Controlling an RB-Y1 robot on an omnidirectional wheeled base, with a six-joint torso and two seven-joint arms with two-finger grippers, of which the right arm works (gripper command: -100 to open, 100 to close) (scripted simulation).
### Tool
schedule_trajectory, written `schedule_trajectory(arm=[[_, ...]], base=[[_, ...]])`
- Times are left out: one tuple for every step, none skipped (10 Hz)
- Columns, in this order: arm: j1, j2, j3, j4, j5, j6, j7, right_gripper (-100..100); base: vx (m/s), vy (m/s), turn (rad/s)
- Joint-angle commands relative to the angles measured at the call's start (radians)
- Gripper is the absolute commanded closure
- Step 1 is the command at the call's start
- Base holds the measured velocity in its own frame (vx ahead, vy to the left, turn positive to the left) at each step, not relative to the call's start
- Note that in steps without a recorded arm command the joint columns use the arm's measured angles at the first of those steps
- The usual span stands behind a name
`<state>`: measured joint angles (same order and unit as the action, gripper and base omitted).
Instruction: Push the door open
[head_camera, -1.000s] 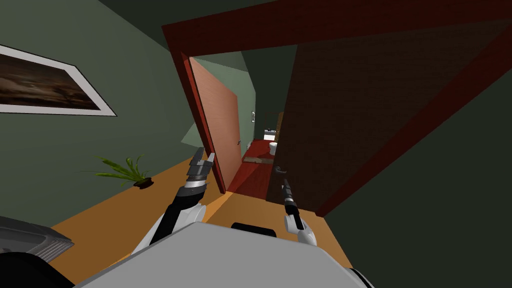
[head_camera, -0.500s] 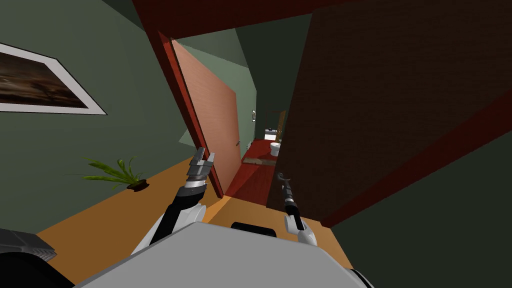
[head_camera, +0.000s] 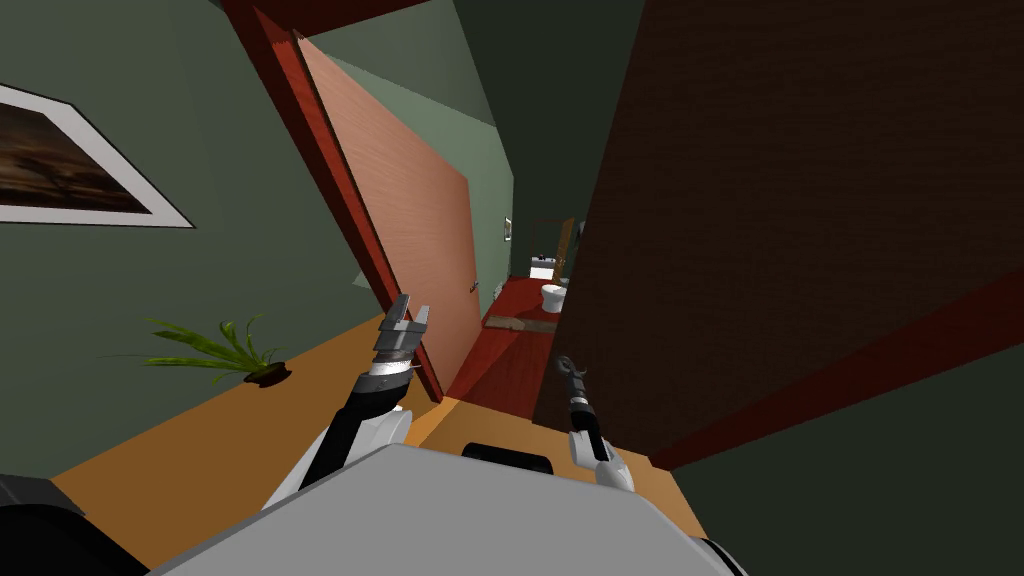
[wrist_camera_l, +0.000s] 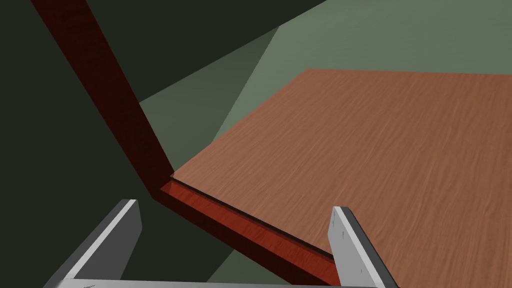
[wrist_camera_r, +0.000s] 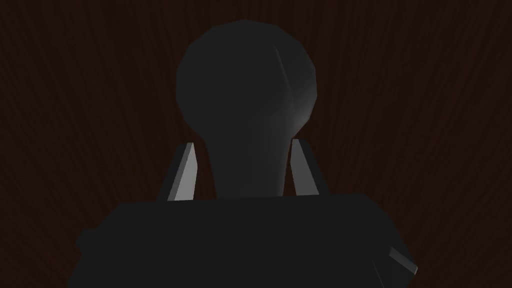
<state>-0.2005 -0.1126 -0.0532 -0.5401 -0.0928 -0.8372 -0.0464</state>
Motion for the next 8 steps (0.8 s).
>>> schedule_trajectory(arm=[[0.0,0.0,0.0,0.0,0.0,0.0,0.0,100],[0.0,0.0,0.0,0.0,0.0,0.0,0.0,100],[0.0,0.0,0.0,0.0,0.0,0.0,0.0,100],[0.0,0.0,0.0,0.0,0.0,0.0,0.0,100],[0.0,0.0,0.0,0.0,0.0,0.0,0.0,100],[-0.003,-0.003,-0.009,0.0,-0.005,0.001,0.003,100],[-0.003,-0.004,-0.012,0.0,-0.007,0.001,0.004,100],[-0.003,-0.005,-0.018,0.001,-0.01,0.001,0.007,100]], base=[[-0.026,-0.002,0.008],[-0.014,-0.004,0.014],[0.0,0.0,0.0],[0.0,0.0,0.0],[0.0,0.0,0.0],[0.102,0.025,-0.026],[0.159,0.035,-0.035],[0.173,0.025,-0.034]])
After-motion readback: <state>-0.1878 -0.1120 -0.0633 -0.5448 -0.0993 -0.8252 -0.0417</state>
